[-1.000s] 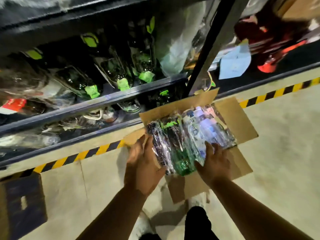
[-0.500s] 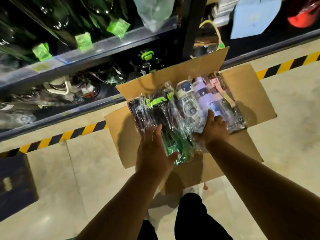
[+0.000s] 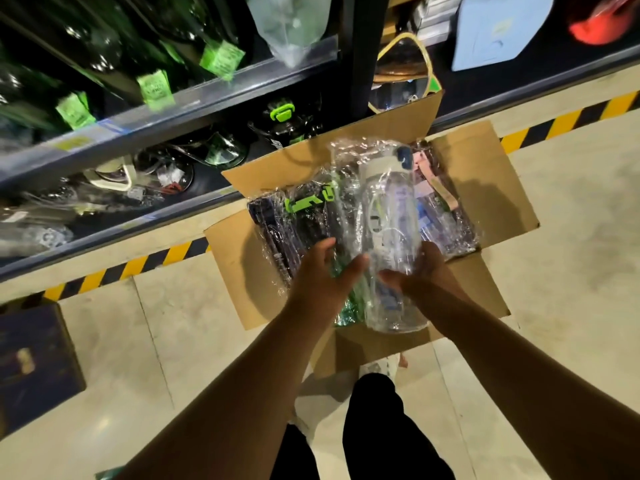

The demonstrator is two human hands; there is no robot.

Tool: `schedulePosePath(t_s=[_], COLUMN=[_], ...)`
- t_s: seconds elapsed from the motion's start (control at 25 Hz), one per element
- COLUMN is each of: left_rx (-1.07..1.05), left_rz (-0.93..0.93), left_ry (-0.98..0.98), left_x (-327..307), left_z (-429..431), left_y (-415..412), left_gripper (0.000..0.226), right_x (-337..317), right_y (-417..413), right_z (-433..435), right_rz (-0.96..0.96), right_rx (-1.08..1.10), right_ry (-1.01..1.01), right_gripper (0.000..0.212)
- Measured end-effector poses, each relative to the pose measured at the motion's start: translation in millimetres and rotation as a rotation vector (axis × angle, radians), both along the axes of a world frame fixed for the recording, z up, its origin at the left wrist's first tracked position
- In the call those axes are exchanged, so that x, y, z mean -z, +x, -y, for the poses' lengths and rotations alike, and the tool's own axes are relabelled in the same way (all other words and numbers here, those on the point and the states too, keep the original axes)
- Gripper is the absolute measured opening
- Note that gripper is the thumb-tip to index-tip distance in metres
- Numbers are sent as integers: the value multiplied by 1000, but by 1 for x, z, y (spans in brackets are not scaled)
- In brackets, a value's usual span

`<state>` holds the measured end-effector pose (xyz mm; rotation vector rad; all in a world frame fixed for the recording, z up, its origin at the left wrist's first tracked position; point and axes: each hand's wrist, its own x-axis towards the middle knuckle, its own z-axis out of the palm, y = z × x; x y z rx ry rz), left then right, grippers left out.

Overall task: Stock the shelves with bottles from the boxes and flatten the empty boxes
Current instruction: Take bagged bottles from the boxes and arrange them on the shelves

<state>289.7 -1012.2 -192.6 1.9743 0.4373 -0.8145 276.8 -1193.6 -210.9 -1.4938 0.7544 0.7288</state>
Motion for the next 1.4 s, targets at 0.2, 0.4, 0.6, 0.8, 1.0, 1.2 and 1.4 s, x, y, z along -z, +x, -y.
schedulePosePath(t_s=[0.2,0.4,0.6,0.8,1.0,1.2,1.4], left_rx=[-352,-547,-561,-578,-587,-656,-549], left_rz=[-183,-58,-47,-13,-31,44,224], left_ry=[-292,-193,-196,-165,-228,-376,-457], left_x=[-10,-12,-11,-28,-78,-146,-230], left_z=[-13,-62,-100,-124,-158,-211,-296], left_y=[6,-8,-22,-30,-33,-29,-32], left_gripper=[77,73,98,45,70,85,53], right_x=[-34,25,54,41,-6,-91,-211], right_y=[-18,-2,13,5,-46,-54,-35], right_z=[-41,-78,-121,-107,-110,-165,-248], right_rz=[219,28,-190,-217,-154,112,314], right_rx=[-152,-328,-608,-349,-134,-94,-325], right_ry=[57,-350,-609,-471,-37,-26,-72], right_gripper=[39,87,121,103,138,154,97])
